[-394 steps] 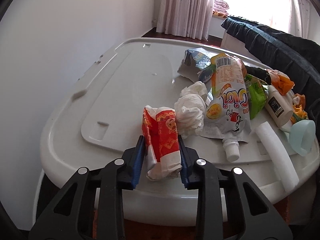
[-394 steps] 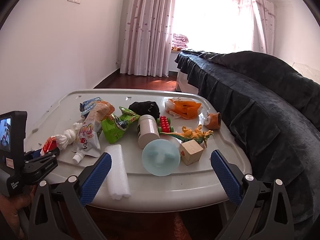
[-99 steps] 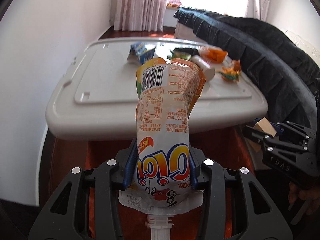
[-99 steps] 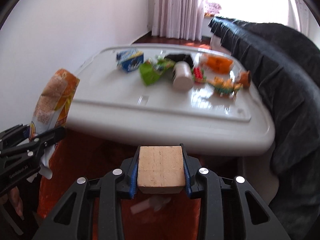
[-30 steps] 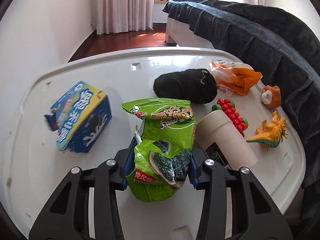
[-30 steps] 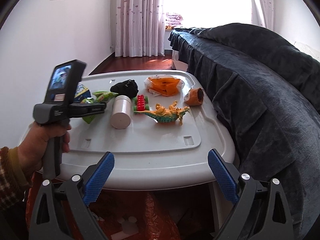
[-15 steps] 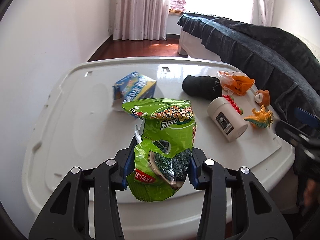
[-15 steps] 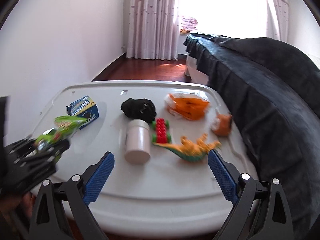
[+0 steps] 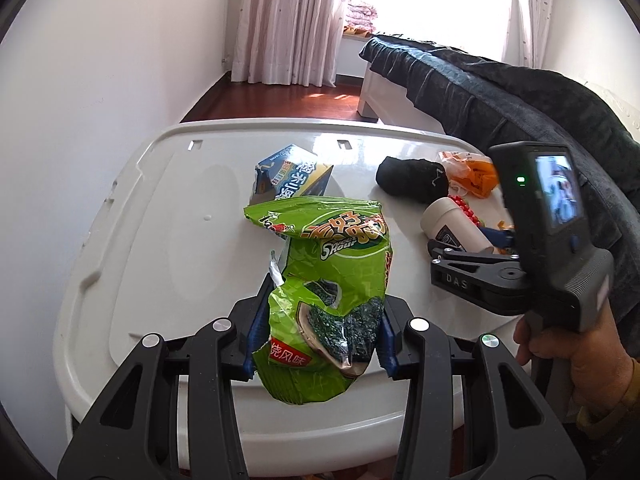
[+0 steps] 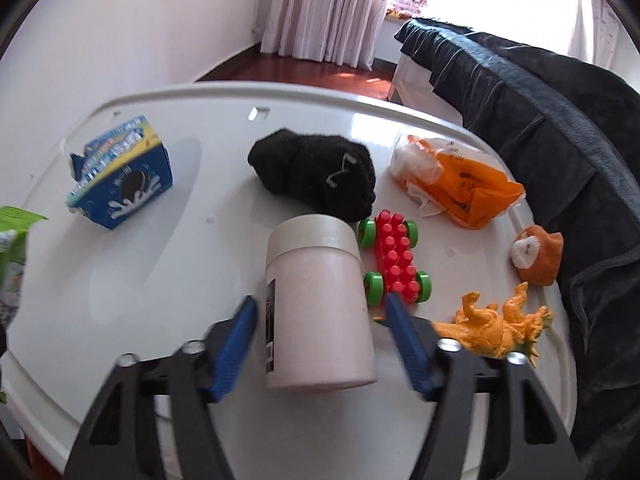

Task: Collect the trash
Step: 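Drop the green chip bag and white bottle into the bin, opening both grippers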

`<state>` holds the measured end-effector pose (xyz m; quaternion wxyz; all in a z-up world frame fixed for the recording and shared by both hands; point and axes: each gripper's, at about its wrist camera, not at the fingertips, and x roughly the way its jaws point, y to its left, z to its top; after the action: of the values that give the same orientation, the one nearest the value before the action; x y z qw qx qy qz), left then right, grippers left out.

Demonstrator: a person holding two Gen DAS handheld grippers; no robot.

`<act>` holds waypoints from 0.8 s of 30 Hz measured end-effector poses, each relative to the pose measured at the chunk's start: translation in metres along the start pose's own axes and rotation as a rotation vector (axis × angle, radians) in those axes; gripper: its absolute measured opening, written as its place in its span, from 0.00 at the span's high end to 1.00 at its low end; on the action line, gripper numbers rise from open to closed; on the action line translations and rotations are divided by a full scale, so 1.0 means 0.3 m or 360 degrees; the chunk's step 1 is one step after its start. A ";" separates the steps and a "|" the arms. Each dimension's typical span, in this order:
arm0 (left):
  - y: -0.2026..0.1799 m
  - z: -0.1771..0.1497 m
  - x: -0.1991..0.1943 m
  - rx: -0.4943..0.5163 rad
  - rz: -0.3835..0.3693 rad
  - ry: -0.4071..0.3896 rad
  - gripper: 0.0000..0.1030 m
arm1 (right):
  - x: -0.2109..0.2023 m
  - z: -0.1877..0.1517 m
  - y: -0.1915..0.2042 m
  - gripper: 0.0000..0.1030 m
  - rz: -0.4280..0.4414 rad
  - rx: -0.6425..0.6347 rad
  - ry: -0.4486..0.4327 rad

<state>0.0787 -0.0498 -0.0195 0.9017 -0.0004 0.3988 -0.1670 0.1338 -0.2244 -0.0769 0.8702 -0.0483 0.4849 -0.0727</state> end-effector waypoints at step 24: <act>-0.039 -0.201 -0.275 -0.0027 0.0049 0.0027 0.59 | -0.608 -0.347 0.013 0.54 0.0242 0.0051 -0.0199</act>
<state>-0.0199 -0.0280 0.0003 0.9007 -0.0005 0.4078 -0.1496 -0.0491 -0.1905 0.0205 0.9024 -0.0019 0.4307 -0.0111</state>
